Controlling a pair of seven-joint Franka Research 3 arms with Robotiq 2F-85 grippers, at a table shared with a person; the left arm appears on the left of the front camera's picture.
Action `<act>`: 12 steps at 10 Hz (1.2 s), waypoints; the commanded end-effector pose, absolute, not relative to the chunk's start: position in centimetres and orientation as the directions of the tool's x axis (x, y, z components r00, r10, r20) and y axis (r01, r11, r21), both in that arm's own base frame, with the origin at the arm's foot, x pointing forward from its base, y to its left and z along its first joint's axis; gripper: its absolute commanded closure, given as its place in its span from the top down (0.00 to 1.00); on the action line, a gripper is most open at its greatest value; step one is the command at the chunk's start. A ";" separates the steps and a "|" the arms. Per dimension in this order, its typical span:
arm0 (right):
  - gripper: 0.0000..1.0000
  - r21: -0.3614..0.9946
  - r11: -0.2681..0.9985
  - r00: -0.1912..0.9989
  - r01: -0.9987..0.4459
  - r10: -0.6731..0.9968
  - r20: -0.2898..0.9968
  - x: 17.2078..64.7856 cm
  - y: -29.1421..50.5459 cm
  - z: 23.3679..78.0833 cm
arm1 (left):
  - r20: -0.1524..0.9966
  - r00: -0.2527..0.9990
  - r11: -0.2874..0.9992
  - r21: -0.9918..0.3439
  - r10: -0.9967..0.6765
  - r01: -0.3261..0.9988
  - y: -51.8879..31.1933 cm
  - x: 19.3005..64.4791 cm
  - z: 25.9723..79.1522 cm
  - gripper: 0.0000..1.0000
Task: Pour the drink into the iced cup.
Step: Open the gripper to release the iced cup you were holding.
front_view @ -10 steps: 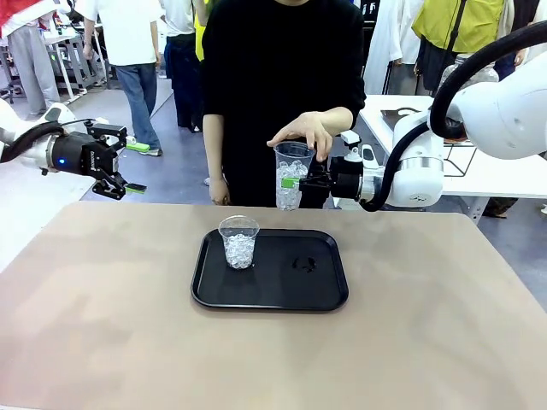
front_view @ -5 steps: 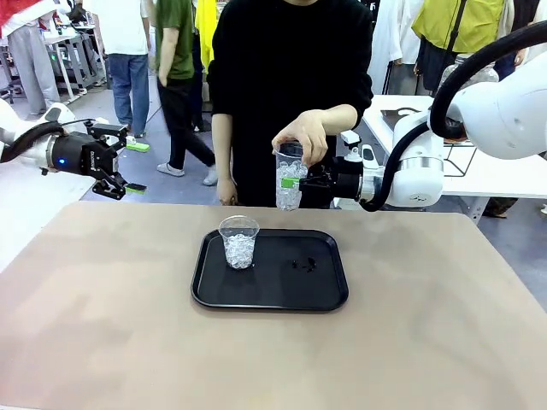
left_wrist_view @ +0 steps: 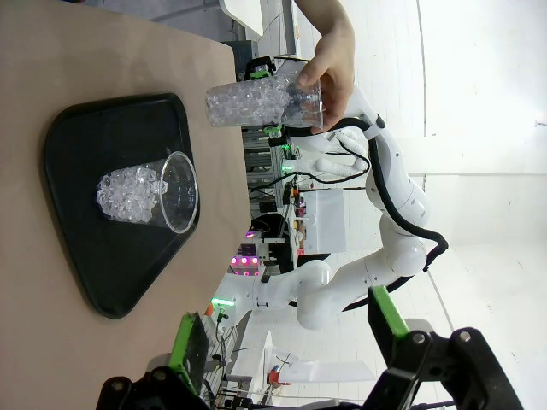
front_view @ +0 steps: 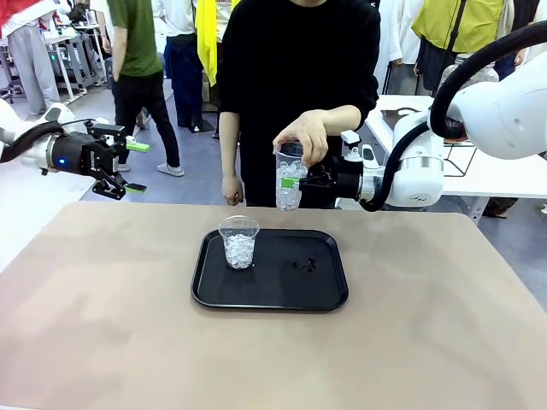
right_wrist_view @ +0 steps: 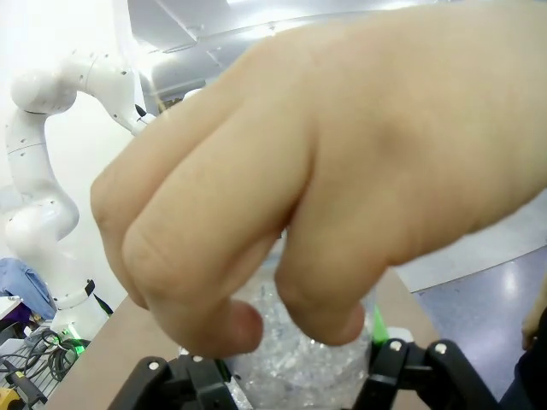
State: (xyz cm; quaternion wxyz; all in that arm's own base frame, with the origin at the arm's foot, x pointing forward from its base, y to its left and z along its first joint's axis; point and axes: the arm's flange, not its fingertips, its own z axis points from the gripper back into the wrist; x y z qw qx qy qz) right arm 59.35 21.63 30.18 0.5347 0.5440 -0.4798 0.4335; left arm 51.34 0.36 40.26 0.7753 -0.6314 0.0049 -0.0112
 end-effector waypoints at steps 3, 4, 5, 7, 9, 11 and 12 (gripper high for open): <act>0.72 0.157 0.031 0.155 -0.987 -0.060 0.986 59.1 21.7 30.7 | 0.011 1.000 0.197 -0.980 -0.022 0.015 0.4 51.4 40.4 1.00; 0.72 0.157 0.031 0.155 -0.987 -0.060 0.986 59.1 21.7 30.7 | 0.011 1.000 0.197 -0.980 -0.022 0.015 0.4 51.4 40.4 1.00; 0.72 0.157 0.031 0.155 -0.987 -0.060 0.986 59.1 21.7 30.7 | 0.011 1.000 0.197 -0.980 -0.022 0.015 0.4 51.4 40.4 1.00; 0.72 0.157 0.031 0.155 -0.987 -0.060 0.986 59.1 21.7 30.7 | 0.011 1.000 0.197 -0.980 -0.022 0.015 0.4 51.4 40.4 1.00; 0.82 0.178 0.032 0.176 -0.983 -0.059 0.983 59.4 21.3 30.2 | 0.011 1.000 0.197 -0.980 -0.022 0.015 0.4 51.4 40.4 1.00; 1.00 0.168 0.049 0.166 -0.984 -0.045 0.985 59.6 20.2 30.2 | 0.011 1.000 0.197 -0.980 -0.022 0.015 0.4 51.4 40.4 1.00; 1.00 0.168 0.048 0.166 -0.985 -0.040 0.985 59.6 19.8 30.2 | 0.011 1.000 0.197 -0.980 -0.022 0.015 0.4 51.4 40.4 1.00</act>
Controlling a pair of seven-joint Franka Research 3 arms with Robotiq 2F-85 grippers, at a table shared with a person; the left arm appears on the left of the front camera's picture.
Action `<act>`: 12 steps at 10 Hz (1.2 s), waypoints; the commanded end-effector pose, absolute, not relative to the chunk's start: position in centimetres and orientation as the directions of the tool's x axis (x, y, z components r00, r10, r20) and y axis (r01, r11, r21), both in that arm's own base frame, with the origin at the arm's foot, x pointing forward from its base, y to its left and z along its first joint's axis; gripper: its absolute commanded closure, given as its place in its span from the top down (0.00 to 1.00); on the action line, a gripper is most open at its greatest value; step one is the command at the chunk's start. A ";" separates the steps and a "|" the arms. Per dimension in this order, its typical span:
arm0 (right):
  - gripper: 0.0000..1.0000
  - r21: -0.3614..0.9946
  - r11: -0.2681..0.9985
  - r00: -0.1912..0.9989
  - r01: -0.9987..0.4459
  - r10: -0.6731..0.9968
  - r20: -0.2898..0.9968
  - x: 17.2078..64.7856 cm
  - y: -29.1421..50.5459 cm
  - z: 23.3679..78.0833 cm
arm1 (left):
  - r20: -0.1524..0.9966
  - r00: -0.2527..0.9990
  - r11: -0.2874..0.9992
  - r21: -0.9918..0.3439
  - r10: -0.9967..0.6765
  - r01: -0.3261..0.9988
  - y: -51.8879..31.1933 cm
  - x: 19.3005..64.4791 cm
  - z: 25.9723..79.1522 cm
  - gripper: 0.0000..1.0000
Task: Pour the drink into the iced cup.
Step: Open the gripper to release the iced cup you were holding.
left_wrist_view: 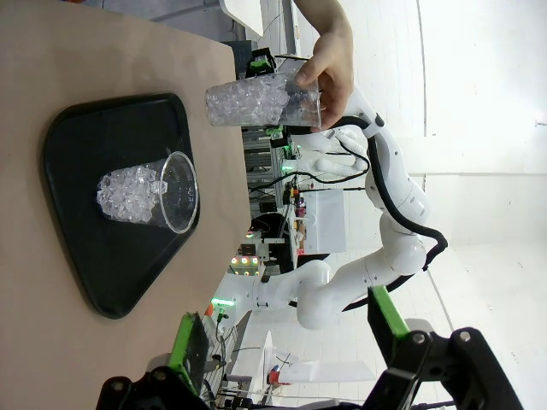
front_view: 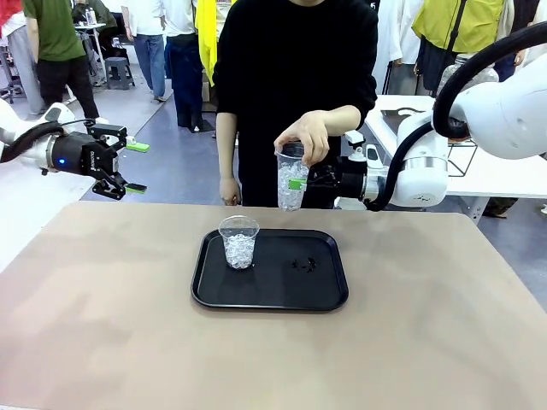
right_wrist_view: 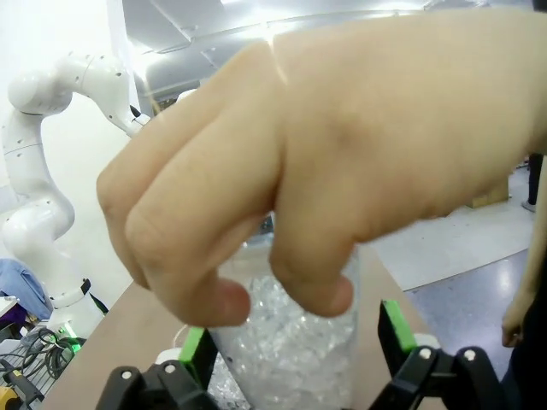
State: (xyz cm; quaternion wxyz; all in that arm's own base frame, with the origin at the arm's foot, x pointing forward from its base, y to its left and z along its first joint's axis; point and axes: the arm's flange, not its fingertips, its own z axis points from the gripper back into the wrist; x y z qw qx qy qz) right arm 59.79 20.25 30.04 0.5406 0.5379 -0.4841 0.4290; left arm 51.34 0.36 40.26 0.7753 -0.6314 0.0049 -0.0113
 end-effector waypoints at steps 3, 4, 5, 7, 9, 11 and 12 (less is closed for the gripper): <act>1.00 0.148 0.098 0.146 -0.984 -0.021 0.989 59.9 16.8 30.1 | 0.011 1.000 0.197 -0.980 -0.022 0.015 0.4 51.4 40.4 1.00; 1.00 0.136 0.112 0.136 -0.984 -0.004 0.991 59.8 15.4 29.9 | 0.011 1.000 0.197 -0.980 -0.022 0.015 0.4 51.4 40.4 1.00; 1.00 0.125 0.126 0.128 -0.984 0.016 0.992 59.7 12.9 29.7 | 0.011 1.000 0.197 -0.980 -0.022 0.015 0.4 51.4 40.4 1.00; 1.00 0.096 0.135 0.101 -0.986 0.029 0.994 59.1 9.5 29.5 | 0.011 1.000 0.197 -0.980 -0.022 0.015 0.4 51.4 40.4 1.00; 1.00 0.062 0.131 0.065 -0.989 0.013 0.998 58.1 6.6 28.9 | 0.011 1.000 0.197 -0.980 -0.022 0.015 0.4 51.4 40.4 1.00; 1.00 0.070 0.120 0.069 -0.990 -0.013 0.998 56.9 4.2 28.3 | 0.011 1.000 0.197 -0.980 -0.022 0.015 0.4 51.4 40.4 1.00; 1.00 0.072 0.115 0.070 -0.991 -0.020 0.997 56.5 3.3 28.1 | 0.011 1.000 0.197 -0.980 -0.022 0.015 0.4 51.4 40.4 1.00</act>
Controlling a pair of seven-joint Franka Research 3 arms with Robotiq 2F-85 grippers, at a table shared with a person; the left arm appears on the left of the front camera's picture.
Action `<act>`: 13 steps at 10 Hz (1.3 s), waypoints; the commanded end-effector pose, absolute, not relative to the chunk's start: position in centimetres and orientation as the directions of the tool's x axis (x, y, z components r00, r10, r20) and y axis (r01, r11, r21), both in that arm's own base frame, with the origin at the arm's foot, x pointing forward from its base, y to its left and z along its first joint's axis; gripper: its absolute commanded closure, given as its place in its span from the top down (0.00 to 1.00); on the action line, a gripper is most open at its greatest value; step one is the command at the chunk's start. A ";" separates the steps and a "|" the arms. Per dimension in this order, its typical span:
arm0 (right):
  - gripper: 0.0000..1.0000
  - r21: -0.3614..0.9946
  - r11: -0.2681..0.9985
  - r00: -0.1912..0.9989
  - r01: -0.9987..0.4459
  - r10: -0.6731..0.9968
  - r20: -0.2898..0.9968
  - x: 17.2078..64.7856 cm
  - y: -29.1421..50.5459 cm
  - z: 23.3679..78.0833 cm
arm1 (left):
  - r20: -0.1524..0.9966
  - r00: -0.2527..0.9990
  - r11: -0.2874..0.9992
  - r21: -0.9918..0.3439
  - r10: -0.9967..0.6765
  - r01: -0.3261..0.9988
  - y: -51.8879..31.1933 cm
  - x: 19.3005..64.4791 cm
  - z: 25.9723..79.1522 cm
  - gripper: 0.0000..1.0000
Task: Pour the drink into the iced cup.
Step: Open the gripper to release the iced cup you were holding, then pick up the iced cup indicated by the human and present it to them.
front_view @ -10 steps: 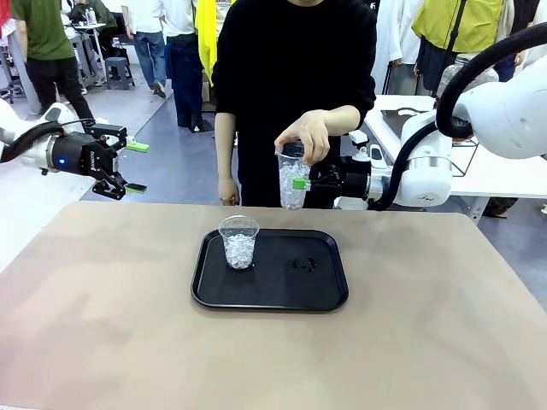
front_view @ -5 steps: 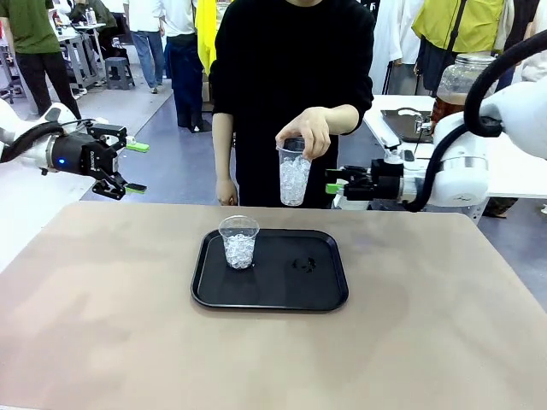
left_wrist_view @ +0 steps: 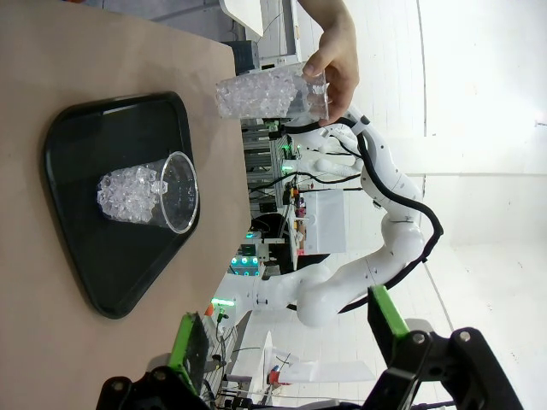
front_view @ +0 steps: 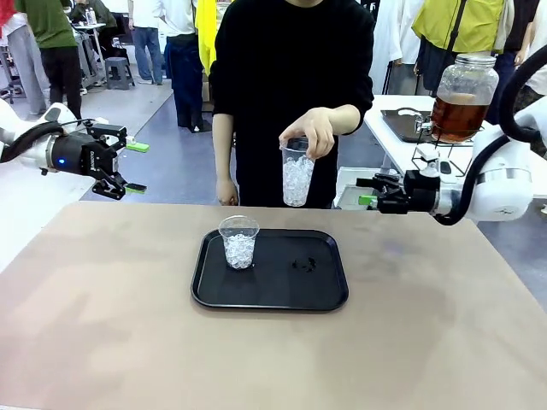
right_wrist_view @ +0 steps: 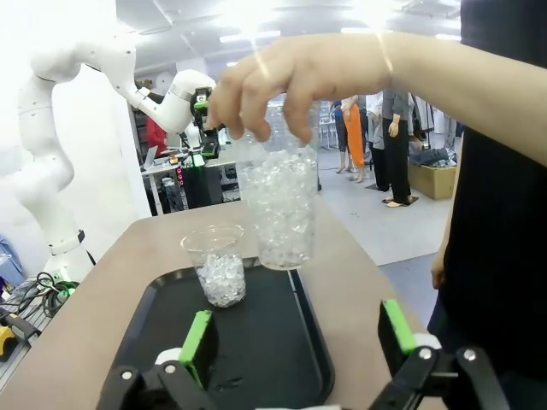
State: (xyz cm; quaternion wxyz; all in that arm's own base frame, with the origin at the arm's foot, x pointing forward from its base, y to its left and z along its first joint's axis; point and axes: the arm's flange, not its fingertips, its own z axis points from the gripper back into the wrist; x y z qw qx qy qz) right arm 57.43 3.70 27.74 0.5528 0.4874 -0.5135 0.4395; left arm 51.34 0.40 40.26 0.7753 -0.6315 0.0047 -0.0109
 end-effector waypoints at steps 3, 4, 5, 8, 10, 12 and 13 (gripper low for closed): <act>1.00 0.074 0.100 0.074 -0.992 -0.009 0.997 56.1 1.8 27.8 | 0.011 1.000 0.197 -0.980 -0.022 0.015 0.4 51.4 40.4 1.00; 1.00 0.052 0.113 0.054 -0.992 0.017 0.998 56.1 1.9 27.7 | 0.011 1.000 0.197 -0.980 -0.022 0.015 0.4 51.4 40.4 1.00; 1.00 0.094 0.121 0.092 -0.988 -0.021 0.996 56.6 1.8 27.5 | 0.011 1.000 0.197 -0.980 -0.022 0.015 0.4 51.4 40.4 1.00; 1.00 0.094 0.121 0.092 -0.988 -0.021 0.996 56.6 1.8 27.5 | 0.011 1.000 0.197 -0.980 -0.022 0.015 0.4 51.4 40.4 1.00; 1.00 0.094 0.121 0.092 -0.988 -0.021 0.996 56.6 1.8 27.5 | 0.011 1.000 0.197 -0.980 -0.022 0.015 0.4 51.4 40.4 1.00; 1.00 0.094 0.121 0.092 -0.988 -0.021 0.996 56.6 1.8 27.5 | 0.011 1.000 0.197 -0.980 -0.022 0.015 0.4 51.4 40.4 1.00; 1.00 0.094 0.121 0.092 -0.988 -0.021 0.996 56.6 1.8 27.5 | 0.011 1.000 0.197 -0.980 -0.022 0.015 0.4 51.4 40.4 1.00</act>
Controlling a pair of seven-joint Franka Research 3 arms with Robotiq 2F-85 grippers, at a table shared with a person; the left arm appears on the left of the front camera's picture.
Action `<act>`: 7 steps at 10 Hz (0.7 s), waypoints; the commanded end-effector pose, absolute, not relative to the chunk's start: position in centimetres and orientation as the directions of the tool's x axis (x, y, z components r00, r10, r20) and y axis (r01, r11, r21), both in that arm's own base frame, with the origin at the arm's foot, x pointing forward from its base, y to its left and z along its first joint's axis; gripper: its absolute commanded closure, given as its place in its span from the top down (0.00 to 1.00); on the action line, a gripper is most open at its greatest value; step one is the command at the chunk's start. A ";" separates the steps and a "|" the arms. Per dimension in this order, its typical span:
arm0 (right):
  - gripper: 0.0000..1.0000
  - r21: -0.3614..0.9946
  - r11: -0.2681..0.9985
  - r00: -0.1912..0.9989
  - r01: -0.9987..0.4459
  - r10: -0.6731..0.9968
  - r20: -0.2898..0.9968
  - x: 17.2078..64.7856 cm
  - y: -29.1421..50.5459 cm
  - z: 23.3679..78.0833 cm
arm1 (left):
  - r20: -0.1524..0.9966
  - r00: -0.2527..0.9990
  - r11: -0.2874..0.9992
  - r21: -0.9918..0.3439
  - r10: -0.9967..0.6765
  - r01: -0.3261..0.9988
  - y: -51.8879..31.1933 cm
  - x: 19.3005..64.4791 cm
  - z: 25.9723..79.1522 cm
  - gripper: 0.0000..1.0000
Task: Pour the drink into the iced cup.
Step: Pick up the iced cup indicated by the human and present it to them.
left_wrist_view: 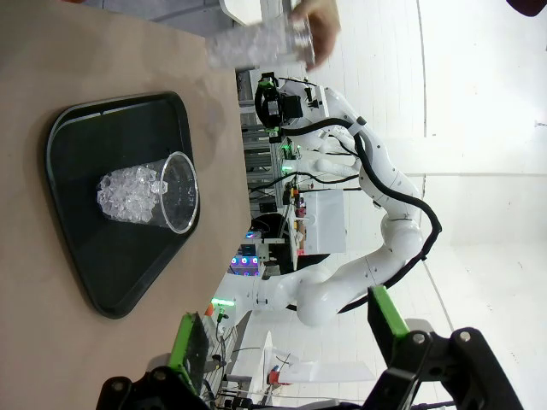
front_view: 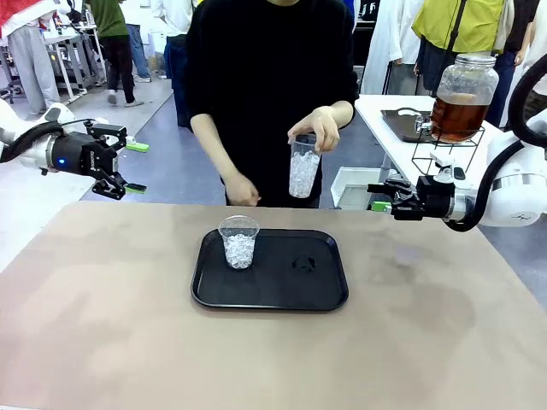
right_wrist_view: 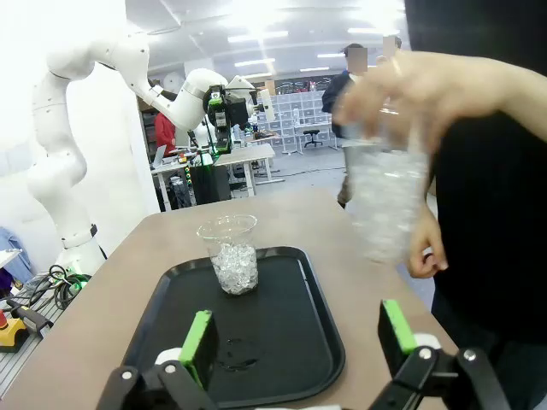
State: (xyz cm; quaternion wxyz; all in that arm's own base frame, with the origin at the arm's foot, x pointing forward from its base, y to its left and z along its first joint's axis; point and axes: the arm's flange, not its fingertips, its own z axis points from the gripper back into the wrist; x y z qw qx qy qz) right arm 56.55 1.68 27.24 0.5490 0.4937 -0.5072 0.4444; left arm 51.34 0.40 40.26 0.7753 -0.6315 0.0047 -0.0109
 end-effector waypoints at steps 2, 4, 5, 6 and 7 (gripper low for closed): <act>1.00 0.094 0.121 0.092 -0.988 -0.021 0.996 56.6 1.8 27.5 | 0.011 1.000 0.197 -0.980 -0.022 0.015 0.4 51.4 40.4 1.00; 1.00 0.094 0.121 0.092 -0.988 -0.021 0.996 56.6 1.8 27.5 | 0.011 1.000 0.197 -0.980 -0.022 0.015 0.4 51.4 40.4 1.00; 1.00 0.094 0.121 0.092 -0.988 -0.021 0.996 56.6 1.8 27.5 | 0.011 1.000 0.197 -0.980 -0.022 0.015 0.4 51.4 40.4 1.00; 1.00 0.094 0.121 0.092 -0.988 -0.021 0.996 56.6 1.8 27.5 | 0.011 1.000 0.197 -0.980 -0.022 0.015 0.4 51.4 40.4 1.00; 1.00 0.094 0.121 0.092 -0.988 -0.021 0.996 56.6 1.8 27.5 | 0.011 1.000 0.197 -0.980 -0.022 0.015 0.4 51.4 40.4 1.00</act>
